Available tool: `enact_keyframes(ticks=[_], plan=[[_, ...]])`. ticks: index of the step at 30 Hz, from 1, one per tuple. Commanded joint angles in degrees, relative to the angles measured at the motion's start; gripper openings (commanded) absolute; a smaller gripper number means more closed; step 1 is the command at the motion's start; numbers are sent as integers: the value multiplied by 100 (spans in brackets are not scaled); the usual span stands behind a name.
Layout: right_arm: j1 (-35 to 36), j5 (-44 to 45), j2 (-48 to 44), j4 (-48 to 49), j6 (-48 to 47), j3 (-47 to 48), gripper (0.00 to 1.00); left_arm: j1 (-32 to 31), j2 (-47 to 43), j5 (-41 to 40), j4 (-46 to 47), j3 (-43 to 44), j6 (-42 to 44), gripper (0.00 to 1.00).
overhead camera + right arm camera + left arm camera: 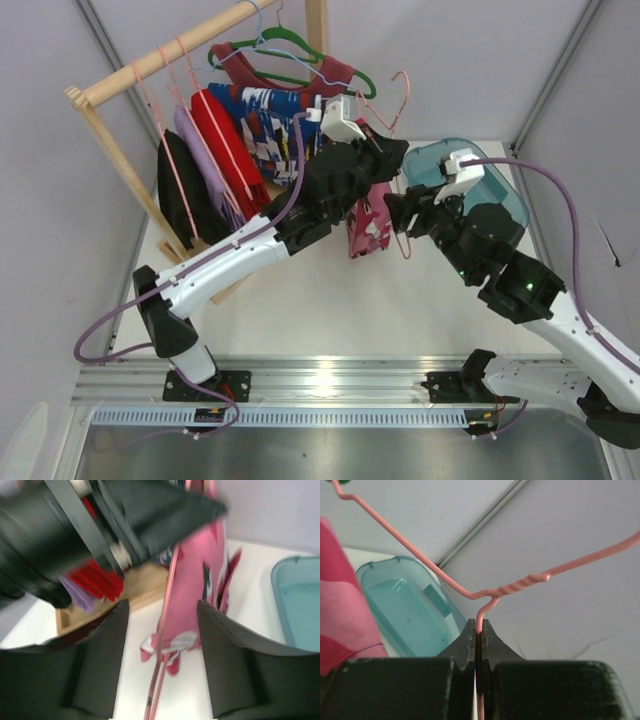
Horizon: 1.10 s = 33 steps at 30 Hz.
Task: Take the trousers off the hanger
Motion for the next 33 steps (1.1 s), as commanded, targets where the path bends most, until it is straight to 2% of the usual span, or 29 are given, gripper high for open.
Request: enact_keyframes(ticks=[1,5,6,9,13,17,20,23,26,28,33], plan=[[19,124,-134,256,248,949,66,-45,-188,441,-39,659,367,0],[19,-113,-213,-326,451,1540,86,261,-468,959,-340,388,192,0],[19,-166,-239,-414,495,1619,89,359,-626,1361,-315,300,26,0],[11,-184,-449,-564,469,1813,91,605,-960,1829,-253,-113,-178,0],[11,290,-757,-678,-31,1463,95,702,-1277,2014,-314,-282,-11,0],[2,82,-1056,-758,-760,481,96,799,-1462,2261,-568,-167,85,0],[2,-271,-1136,-767,-770,39,99,808,-1524,2323,-744,43,138,0],[19,-684,-1022,-417,-770,-619,99,808,-1620,2306,-754,9,69,1],[63,-737,-671,-135,-770,-841,99,799,-1743,2122,-719,-105,-133,1],[238,-712,-460,199,-770,-929,97,808,-1796,2025,-675,-210,-160,2],[862,-509,-468,1490,-1490,-1324,100,808,-1840,1857,-640,-194,-196,0]])
